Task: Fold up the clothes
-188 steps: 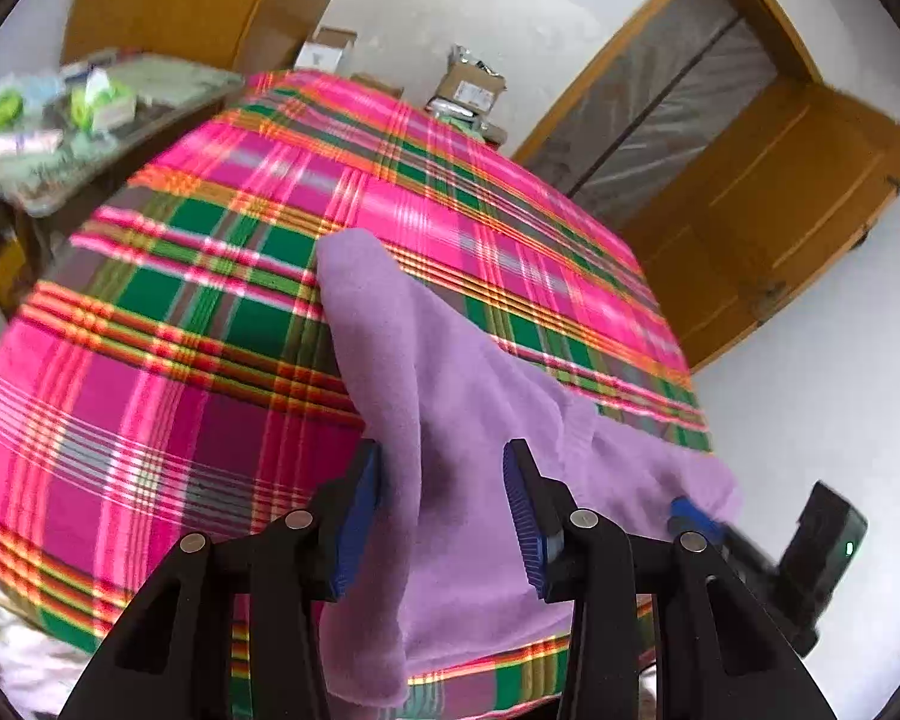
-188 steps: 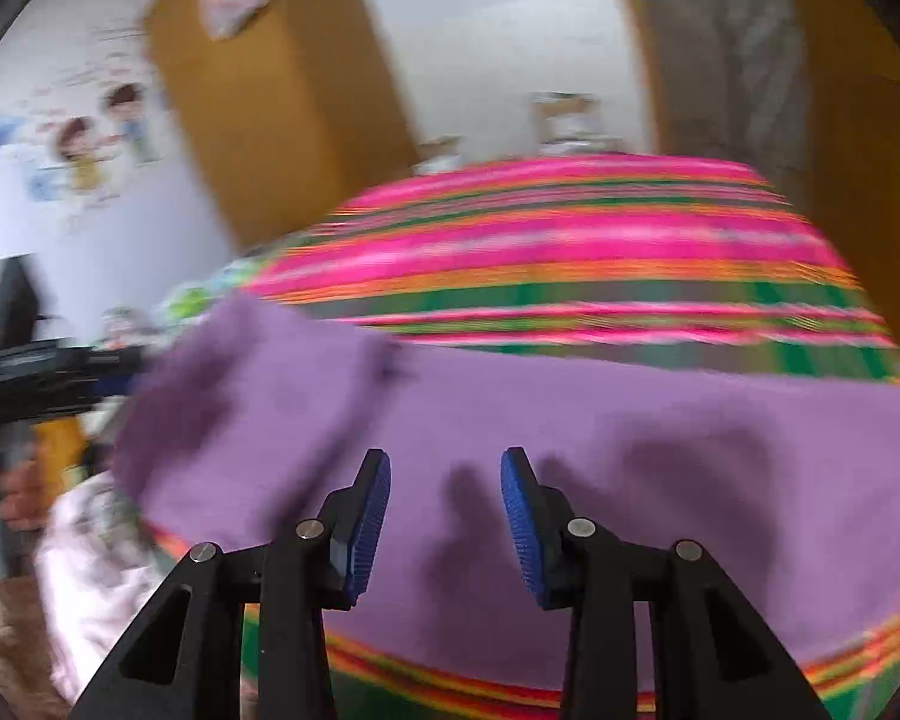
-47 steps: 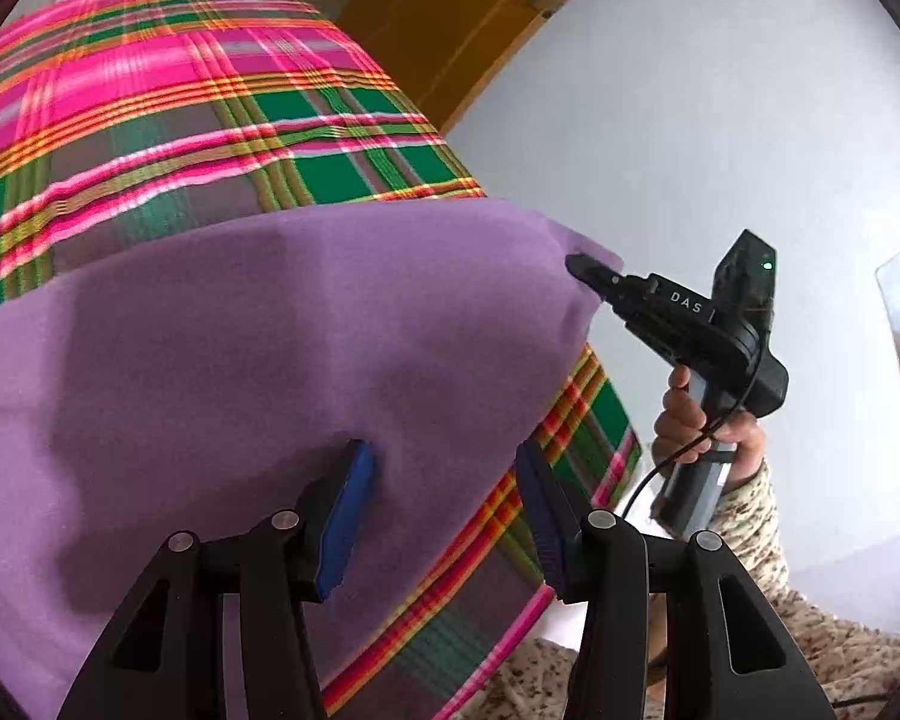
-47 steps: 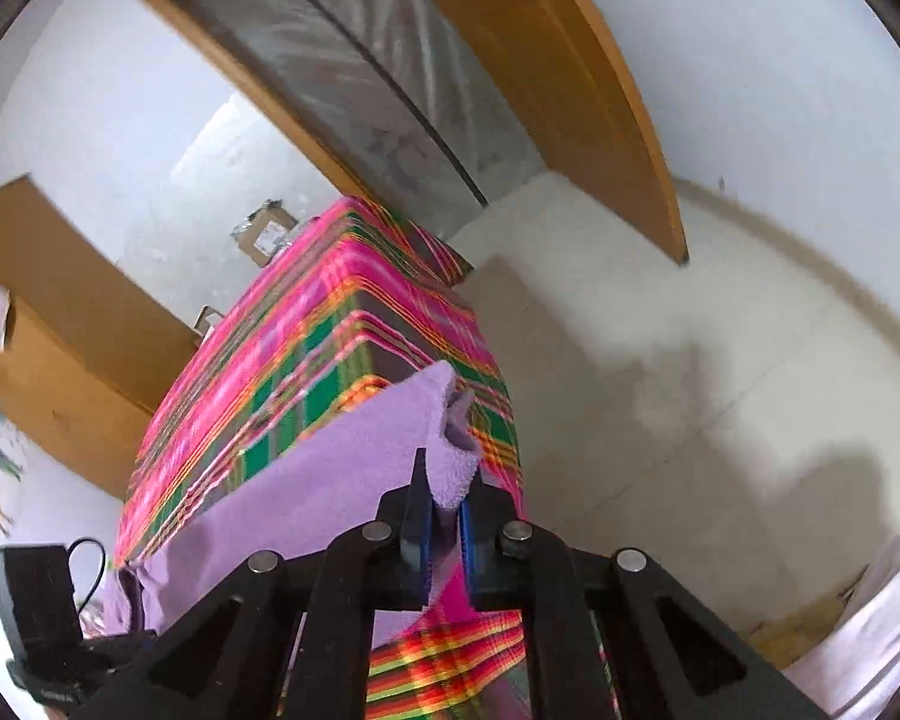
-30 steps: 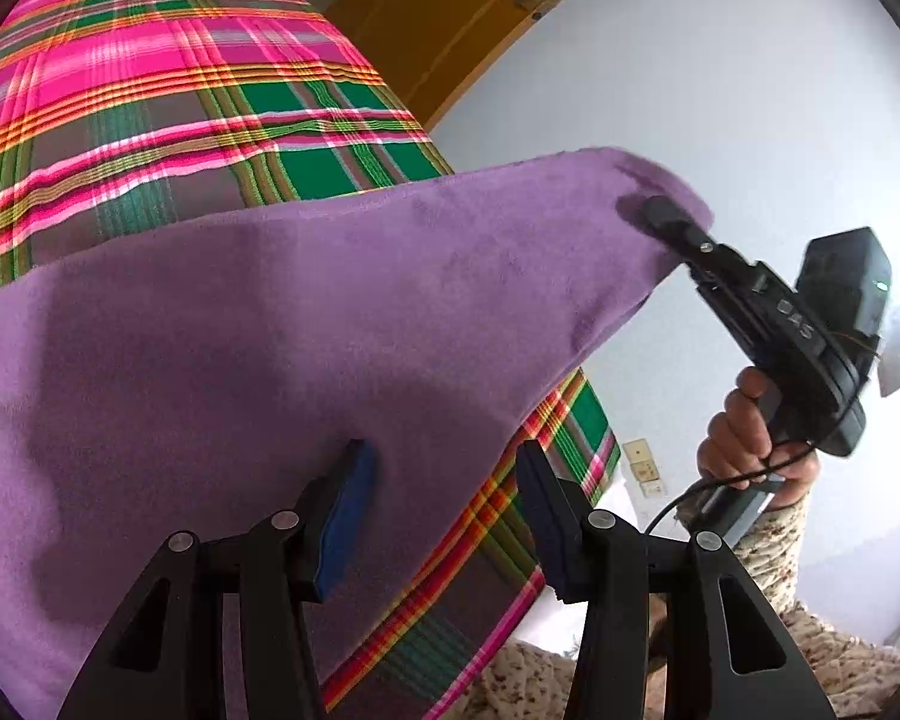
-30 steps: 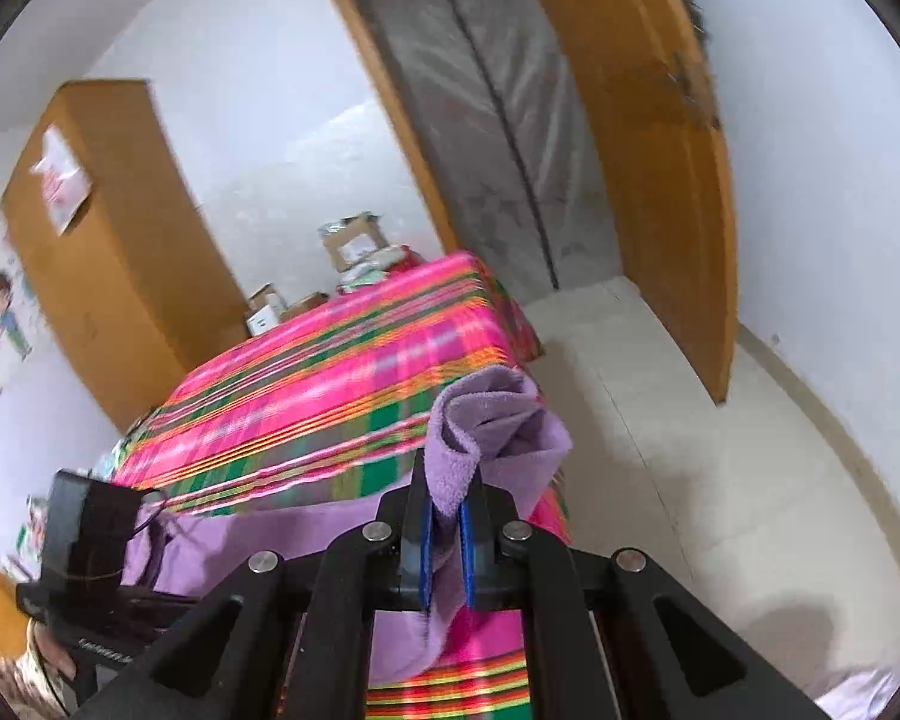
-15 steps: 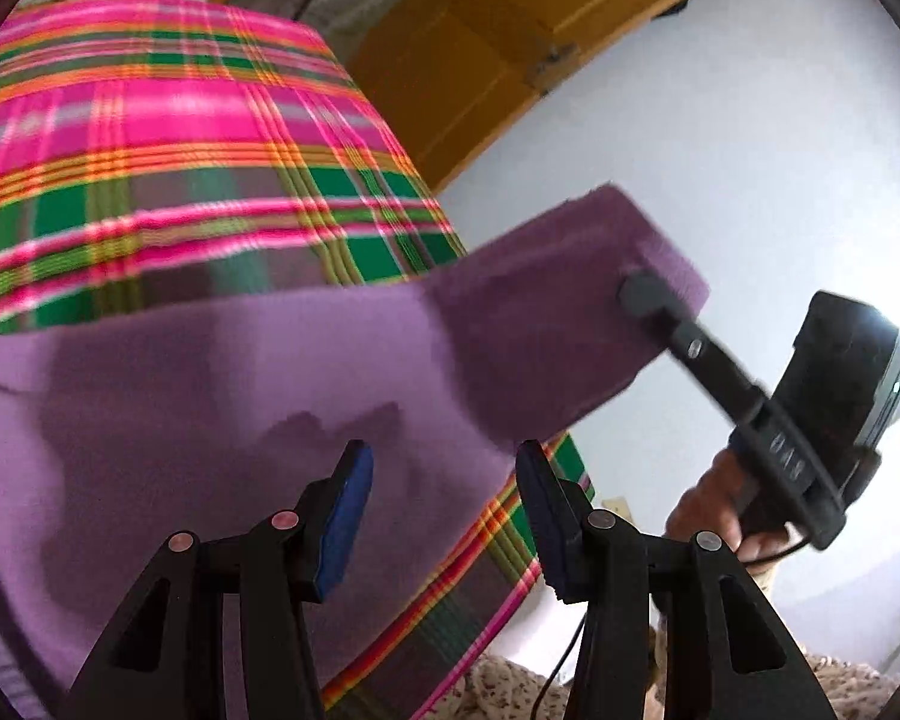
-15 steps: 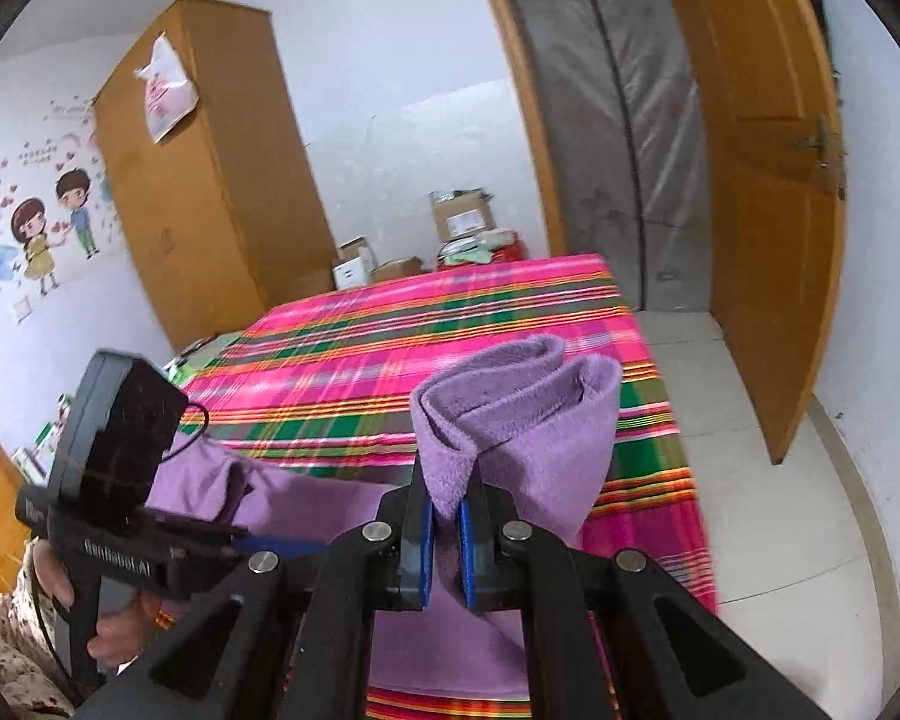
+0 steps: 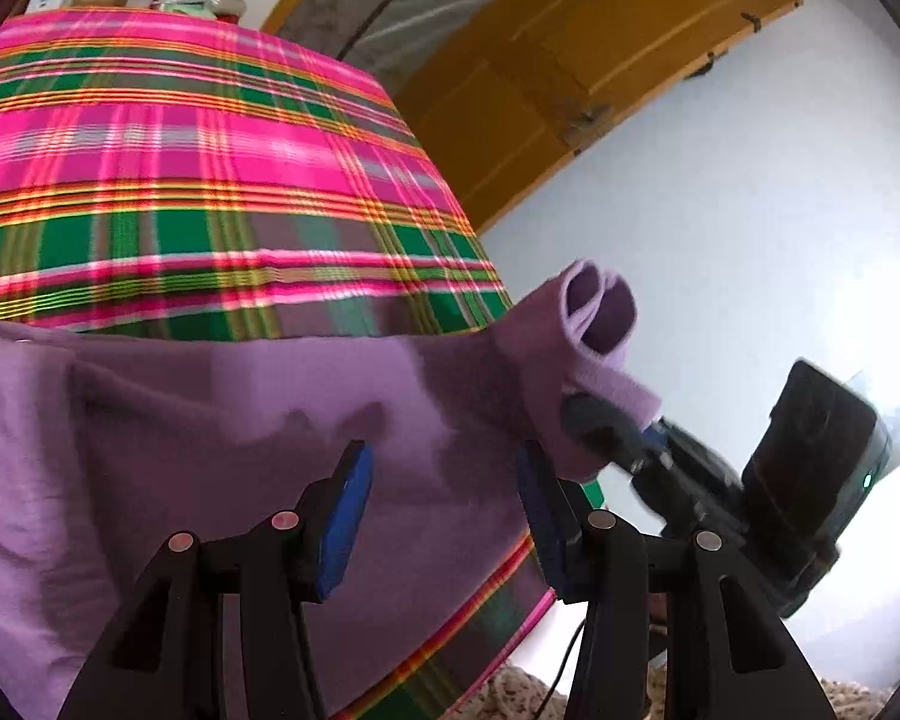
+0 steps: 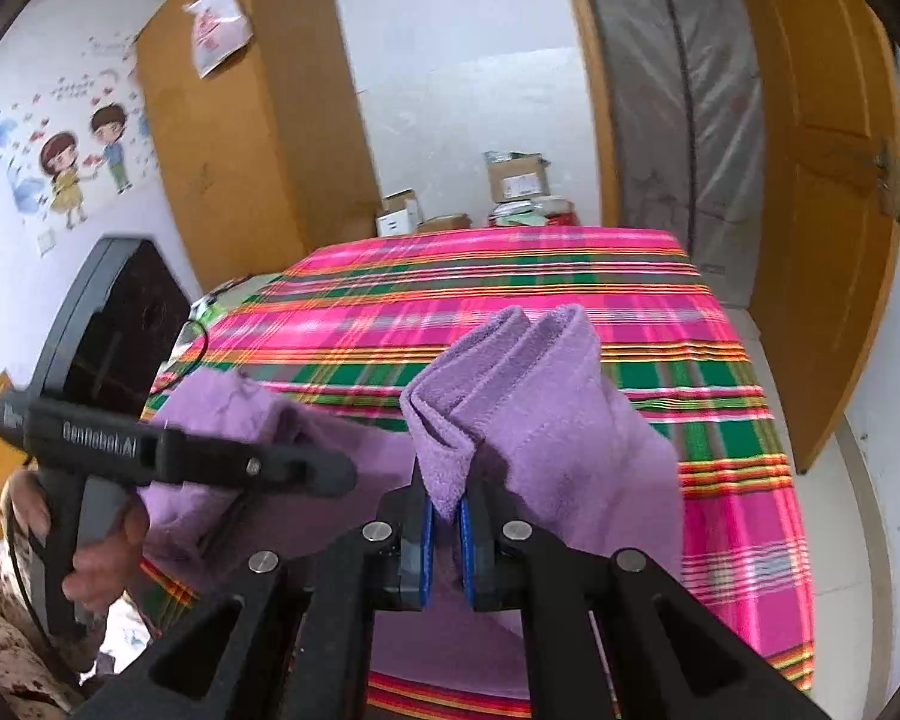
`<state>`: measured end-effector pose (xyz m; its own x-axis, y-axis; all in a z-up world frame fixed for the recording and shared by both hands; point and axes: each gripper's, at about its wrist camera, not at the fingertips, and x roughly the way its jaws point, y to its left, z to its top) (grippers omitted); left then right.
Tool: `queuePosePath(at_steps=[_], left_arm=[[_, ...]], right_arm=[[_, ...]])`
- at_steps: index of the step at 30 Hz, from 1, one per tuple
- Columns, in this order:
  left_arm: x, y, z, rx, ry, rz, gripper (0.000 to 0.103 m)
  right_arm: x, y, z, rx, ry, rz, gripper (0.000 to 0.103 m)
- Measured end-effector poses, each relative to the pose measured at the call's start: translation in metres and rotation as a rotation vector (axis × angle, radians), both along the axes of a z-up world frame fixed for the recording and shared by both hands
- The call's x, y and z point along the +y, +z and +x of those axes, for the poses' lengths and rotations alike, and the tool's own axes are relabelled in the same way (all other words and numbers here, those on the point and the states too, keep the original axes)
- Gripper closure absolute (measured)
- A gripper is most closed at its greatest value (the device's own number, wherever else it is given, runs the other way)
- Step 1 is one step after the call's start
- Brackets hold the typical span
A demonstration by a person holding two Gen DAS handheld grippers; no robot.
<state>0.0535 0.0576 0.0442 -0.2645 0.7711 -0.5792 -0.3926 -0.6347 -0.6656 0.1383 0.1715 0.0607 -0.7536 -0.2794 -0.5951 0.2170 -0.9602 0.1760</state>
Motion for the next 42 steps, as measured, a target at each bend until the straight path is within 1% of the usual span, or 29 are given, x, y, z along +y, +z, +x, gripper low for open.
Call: queuePosePath(at_steps=[4,11,19,22,27,31,34,36,38,40,42], left_arm=[[-0.015,0.0,0.001,-0.001,0.035,0.012,0.051],[-0.04,-0.007,0.0,-0.018,0.103,0.019,0.052],[-0.047,-0.015,-0.001,-0.036,0.112,0.024,0.052],[-0.051,-0.015,0.0,-0.041,0.111,0.024,0.052],[-0.053,-0.014,-0.002,-0.04,0.123,0.029,0.052],[-0.05,-0.009,-0.004,-0.029,0.114,0.03,0.051],[-0.046,-0.009,-0.005,-0.028,0.103,0.024,0.052],[-0.046,-0.009,-0.005,-0.031,0.104,0.023,0.052],[-0.045,-0.009,-0.004,-0.034,0.106,0.022,0.052],[-0.045,-0.009,-0.004,-0.038,0.107,0.018,0.052],[-0.045,-0.01,-0.004,-0.043,0.109,0.021,0.052]], right_arm=[[-0.021,-0.011,-0.003,-0.021,0.037,0.022,0.096],[-0.053,-0.03,-0.007,-0.062,0.106,0.054,0.096],[-0.059,-0.042,-0.009,-0.106,0.118,0.054,0.096],[-0.06,-0.041,-0.006,-0.115,0.147,0.038,0.095],[-0.06,-0.039,0.001,-0.131,0.197,0.012,0.089],[-0.059,-0.036,0.006,-0.137,0.226,-0.011,0.086],[-0.056,-0.035,0.006,-0.144,0.237,-0.029,0.08],[-0.06,-0.038,0.005,-0.162,0.231,-0.014,0.076],[-0.065,-0.041,0.004,-0.176,0.241,-0.01,0.076],[-0.071,-0.039,0.008,-0.165,0.277,-0.003,0.076],[-0.069,-0.033,0.013,-0.146,0.295,-0.013,0.076]])
